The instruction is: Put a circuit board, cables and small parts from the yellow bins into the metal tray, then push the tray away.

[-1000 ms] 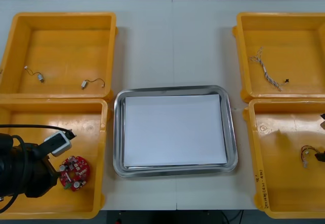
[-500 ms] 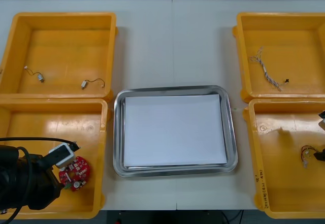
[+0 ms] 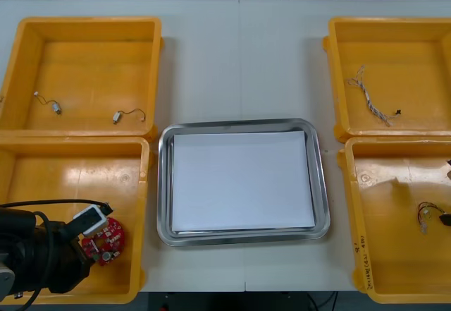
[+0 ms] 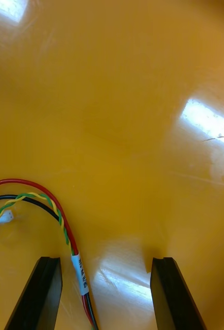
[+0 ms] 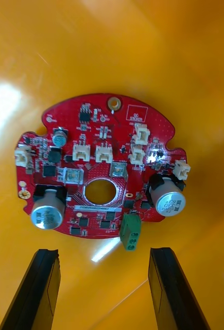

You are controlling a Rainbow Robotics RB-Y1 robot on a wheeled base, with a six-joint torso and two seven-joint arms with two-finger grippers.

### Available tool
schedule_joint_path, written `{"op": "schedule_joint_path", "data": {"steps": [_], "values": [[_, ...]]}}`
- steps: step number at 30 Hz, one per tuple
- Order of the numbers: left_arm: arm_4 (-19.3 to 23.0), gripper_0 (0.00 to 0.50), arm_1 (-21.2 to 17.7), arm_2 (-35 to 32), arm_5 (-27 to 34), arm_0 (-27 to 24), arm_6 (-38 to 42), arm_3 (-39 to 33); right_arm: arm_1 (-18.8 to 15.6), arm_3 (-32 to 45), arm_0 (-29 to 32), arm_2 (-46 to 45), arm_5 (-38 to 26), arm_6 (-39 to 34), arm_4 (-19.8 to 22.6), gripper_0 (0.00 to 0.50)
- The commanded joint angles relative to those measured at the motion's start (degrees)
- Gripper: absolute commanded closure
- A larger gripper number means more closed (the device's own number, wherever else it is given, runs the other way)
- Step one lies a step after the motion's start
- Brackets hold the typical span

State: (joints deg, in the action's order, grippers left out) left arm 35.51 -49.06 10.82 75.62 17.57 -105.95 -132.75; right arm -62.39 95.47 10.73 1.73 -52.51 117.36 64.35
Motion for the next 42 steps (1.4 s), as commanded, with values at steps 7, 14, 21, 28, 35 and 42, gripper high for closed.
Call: {"op": "schedule_joint_path", "data": {"steps": [7, 14, 21, 28, 35, 42], "values": [[-0.79, 0.000, -2.80, 3.33, -0.82, 0.09, -2.06, -0.05, -0.46, -1.43, -0.89, 0.56, 0.92, 1.91, 0.95, 0.000], [-1.32, 0.000, -2.80, 3.77, -0.82, -0.08, -1.80, 0.39, -0.28, -1.52, -1.15, 1.08, 1.19, 1.20, 2.44, 0.000], [-2.20, 0.000, -2.80, 4.47, -1.44, -1.14, -1.71, 1.97, 0.07, -1.60, -1.59, 1.70, 1.54, 0.33, 5.34, 0.000], [-2.29, 0.000, -2.80, 5.53, -1.70, -1.75, -1.36, 2.15, 0.07, -2.40, -1.59, 2.31, 2.68, 0.68, 5.70, 0.000], [-2.29, 0.000, -2.80, 6.14, -1.88, -2.28, -0.92, 2.15, 0.07, -2.40, -1.59, 2.75, 3.12, 1.20, 4.99, 0.000], [-2.38, 0.000, -2.80, 6.23, -1.88, -2.72, -0.83, 2.15, 0.16, -2.40, -1.42, 2.84, 3.21, 2.08, 3.50, 0.032]]}}
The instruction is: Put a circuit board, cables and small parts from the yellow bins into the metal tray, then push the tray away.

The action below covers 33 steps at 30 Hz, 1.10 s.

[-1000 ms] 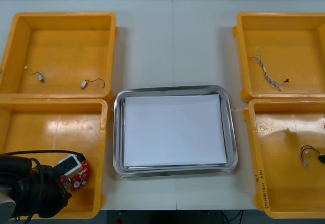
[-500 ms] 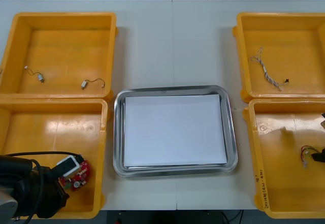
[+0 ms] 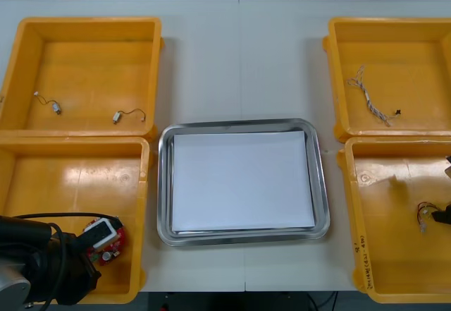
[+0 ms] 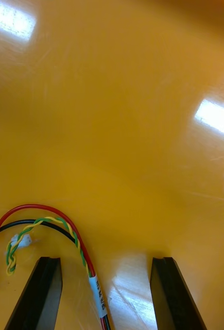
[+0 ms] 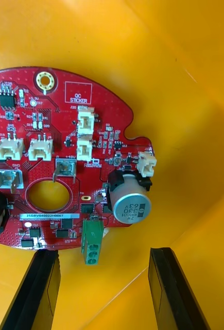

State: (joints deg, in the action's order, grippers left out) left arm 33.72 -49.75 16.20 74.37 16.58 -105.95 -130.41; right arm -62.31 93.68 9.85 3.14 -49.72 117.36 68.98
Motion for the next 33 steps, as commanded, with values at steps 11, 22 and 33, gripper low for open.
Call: {"op": "schedule_joint_path", "data": {"steps": [11, 22, 33], "values": [[-0.93, 0.000, -2.02, 1.55, -0.71, -2.34, -0.22, -0.20, 0.08, -0.60, 0.17, 2.83, 3.66, 2.70, -1.75, 0.500], [-2.25, 0.000, -2.02, 2.34, -0.71, -2.78, 0.66, 0.41, 0.00, -0.60, -2.03, 2.39, 1.64, 2.70, -1.48, 0.500], [-2.69, 0.052, -1.93, 3.13, -1.68, -3.39, 1.01, 1.82, -2.64, -0.60, -7.22, -0.42, -9.87, 2.79, 0.98, 0.500]]}}
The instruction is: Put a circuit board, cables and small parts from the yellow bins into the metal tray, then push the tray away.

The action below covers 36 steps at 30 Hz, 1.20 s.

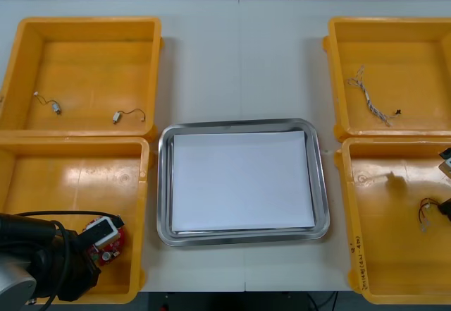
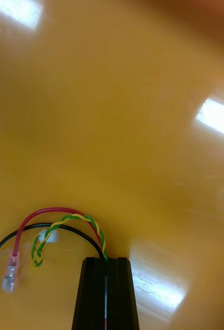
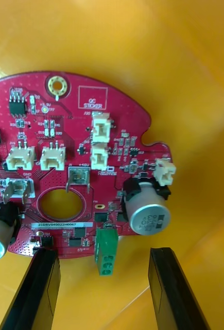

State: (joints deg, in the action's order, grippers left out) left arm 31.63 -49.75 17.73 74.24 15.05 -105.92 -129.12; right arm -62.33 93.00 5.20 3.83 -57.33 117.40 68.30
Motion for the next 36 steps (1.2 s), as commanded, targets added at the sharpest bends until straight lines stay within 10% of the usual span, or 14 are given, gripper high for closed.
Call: {"op": "schedule_joint_path", "data": {"steps": [1, 5, 10, 36], "values": [[-0.61, 0.060, -1.93, 1.60, -1.73, -1.87, 0.89, 0.62, -2.80, 0.08, -2.82, -1.10, -2.61, 2.66, 1.84, 0.500], [-0.34, 0.336, -2.02, 1.69, -1.90, -2.31, 0.89, 0.80, -4.47, 0.08, -4.41, -2.33, -7.00, 2.75, 3.69, 0.500], [0.54, 0.495, -1.93, 1.60, -1.99, -2.75, 1.07, 0.80, -5.17, 0.08, -6.25, -5.85, -15.00, 2.49, 4.83, 0.500], [2.56, 0.500, -1.58, -1.56, -0.94, -5.47, 2.74, 0.62, -5.26, 9.66, -9.15, -19.47, -35.92, -12.37, 5.79, 0.500]]}}
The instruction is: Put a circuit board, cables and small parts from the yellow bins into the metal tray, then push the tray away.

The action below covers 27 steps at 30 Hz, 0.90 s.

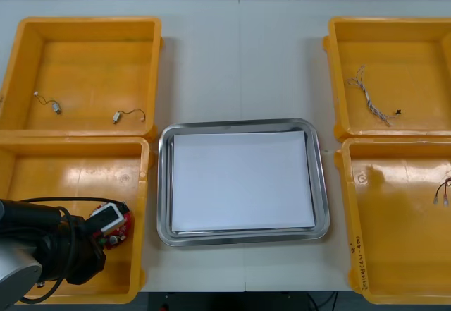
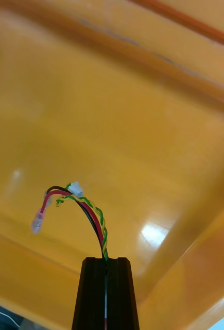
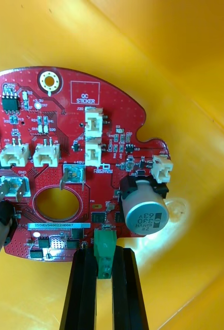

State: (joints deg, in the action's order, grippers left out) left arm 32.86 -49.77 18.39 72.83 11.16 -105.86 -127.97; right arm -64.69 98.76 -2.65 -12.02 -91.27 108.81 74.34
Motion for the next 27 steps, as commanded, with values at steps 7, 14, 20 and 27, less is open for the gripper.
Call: {"op": "schedule_joint_path", "data": {"steps": [7, 14, 20, 27], "values": [[2.47, 0.500, -1.56, -6.26, 3.73, -2.29, 2.77, -1.58, -2.89, 8.12, -1.30, -5.91, -4.36, -9.41, -0.42, 0.500], [4.58, 0.500, -1.56, -10.92, 10.76, -3.17, 3.82, -5.36, -2.89, 11.46, -1.39, -7.23, -6.29, -14.50, -1.12, 0.500], [8.18, 0.500, -1.56, -14.96, 17.61, -5.01, 5.14, -8.61, -2.81, 16.12, -1.56, -7.49, -7.08, -20.66, -2.27, 0.500], [10.91, 0.500, -1.12, -17.16, 26.14, -10.29, 9.18, -11.60, -2.89, 23.85, -2.88, -6.70, -8.31, -27.34, -5.69, 0.500]]}}
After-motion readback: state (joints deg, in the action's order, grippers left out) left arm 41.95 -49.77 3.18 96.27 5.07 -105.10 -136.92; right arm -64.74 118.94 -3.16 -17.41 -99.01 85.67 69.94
